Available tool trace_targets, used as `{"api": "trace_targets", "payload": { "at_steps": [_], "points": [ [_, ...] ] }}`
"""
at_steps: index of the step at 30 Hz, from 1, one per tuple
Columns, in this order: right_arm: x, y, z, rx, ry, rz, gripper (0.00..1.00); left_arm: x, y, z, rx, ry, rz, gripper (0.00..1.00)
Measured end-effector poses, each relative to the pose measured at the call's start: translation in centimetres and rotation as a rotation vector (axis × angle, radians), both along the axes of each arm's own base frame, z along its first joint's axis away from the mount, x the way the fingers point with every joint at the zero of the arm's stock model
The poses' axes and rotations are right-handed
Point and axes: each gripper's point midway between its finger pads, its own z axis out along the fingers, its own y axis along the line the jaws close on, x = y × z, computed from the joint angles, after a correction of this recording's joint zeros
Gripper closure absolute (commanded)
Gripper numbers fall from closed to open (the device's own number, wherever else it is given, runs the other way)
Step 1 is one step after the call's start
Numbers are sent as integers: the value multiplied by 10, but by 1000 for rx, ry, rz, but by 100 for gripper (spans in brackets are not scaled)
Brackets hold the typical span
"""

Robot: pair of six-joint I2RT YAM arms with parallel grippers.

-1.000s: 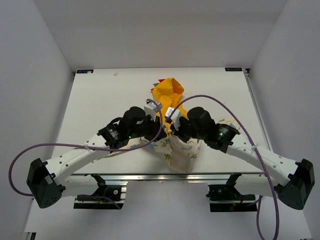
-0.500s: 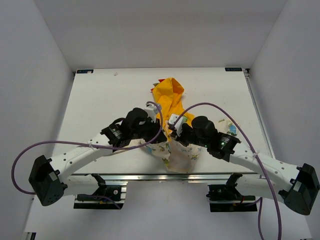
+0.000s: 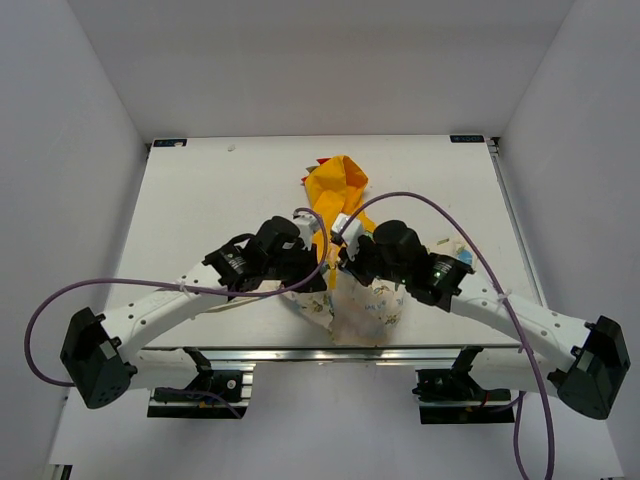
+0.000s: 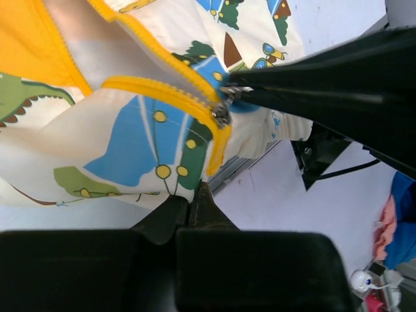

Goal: Zip up the jacket

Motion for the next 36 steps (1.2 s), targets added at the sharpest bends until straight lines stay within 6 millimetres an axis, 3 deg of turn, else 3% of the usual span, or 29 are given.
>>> {"api": "trace_targets", "payload": {
  "at_steps": [4,8,13,18,24,29,32,33,35,36],
  "points": [
    [22,5,-5,-41,0,-80,100,-4,1,-2,8,14,-13,100],
    [52,8,-22,-105,17,-156,100,-24,11,-32,51,111,-40,100],
    [79,-8,-51,-162,73,-230,100,-57,32,-71,118,261,-62,100],
    [113,-16,-67,-176,105,-295,100,-72,42,-84,142,324,-67,100],
    [175,-17,-83,-147,136,-361,100,-75,41,-92,126,331,-70,100],
    [209,10,-111,-152,195,-322,100,-58,29,-90,74,274,-57,100],
    [219,23,-120,-153,222,-297,100,-50,27,-93,66,255,-42,100],
    [220,26,-120,-150,227,-290,100,-49,27,-95,67,252,-38,92],
    [219,28,-118,-140,235,-280,78,-49,28,-98,80,255,-31,64],
    [219,29,-115,-130,232,-280,52,-50,30,-99,89,265,-30,47]
  ]
}}
